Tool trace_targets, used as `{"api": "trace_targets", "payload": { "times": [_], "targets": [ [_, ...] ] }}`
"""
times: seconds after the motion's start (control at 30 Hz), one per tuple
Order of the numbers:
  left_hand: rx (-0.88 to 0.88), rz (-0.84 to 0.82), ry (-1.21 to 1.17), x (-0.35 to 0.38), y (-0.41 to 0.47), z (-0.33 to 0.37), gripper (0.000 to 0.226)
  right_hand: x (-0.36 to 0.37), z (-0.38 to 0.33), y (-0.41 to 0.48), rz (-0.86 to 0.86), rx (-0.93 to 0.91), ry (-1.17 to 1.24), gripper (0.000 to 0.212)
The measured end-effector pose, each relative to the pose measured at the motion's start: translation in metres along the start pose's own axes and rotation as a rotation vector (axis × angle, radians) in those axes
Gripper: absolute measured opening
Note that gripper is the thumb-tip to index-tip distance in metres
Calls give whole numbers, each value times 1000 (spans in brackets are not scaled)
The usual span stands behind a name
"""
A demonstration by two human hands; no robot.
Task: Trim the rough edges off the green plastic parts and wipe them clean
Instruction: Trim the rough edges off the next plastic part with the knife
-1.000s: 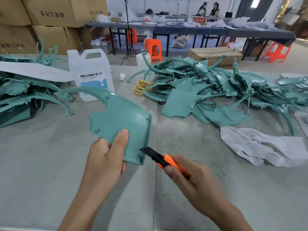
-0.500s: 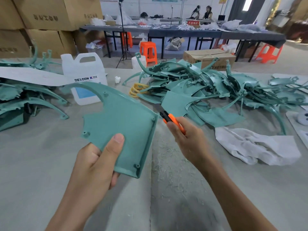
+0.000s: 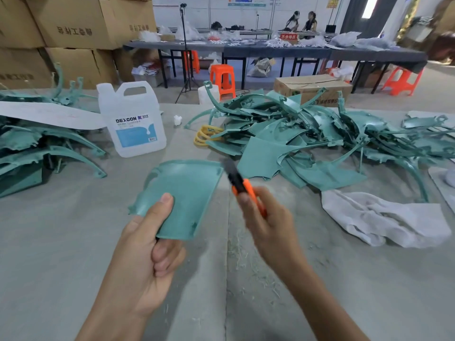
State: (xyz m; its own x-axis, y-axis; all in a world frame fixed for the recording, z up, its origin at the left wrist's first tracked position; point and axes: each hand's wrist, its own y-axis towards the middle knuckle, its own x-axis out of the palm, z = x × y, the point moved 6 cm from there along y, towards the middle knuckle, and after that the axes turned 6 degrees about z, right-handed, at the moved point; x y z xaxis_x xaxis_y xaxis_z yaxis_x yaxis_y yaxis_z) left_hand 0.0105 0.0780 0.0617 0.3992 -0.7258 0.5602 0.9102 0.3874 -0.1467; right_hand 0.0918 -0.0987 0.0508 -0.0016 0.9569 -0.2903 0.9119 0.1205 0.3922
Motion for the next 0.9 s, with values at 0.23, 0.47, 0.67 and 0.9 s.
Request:
{"api": "trace_targets", "payload": {
  "times": [0.23,0.47,0.67,0.9],
  "targets": [
    [203,163,385,-2,-2,-8,50,5,-6,1,-88,329,462,39],
    [308,-3,609,3,-8,-16,79,15,-9,-28,-81,484,715,30],
    [559,272,692,-22,-8,0,60,14,16,-30,-80,823,919,21],
    [1009,-161,1543,5,9,-8,55,17,52,-43,-115,1063,854,16]
  ]
}}
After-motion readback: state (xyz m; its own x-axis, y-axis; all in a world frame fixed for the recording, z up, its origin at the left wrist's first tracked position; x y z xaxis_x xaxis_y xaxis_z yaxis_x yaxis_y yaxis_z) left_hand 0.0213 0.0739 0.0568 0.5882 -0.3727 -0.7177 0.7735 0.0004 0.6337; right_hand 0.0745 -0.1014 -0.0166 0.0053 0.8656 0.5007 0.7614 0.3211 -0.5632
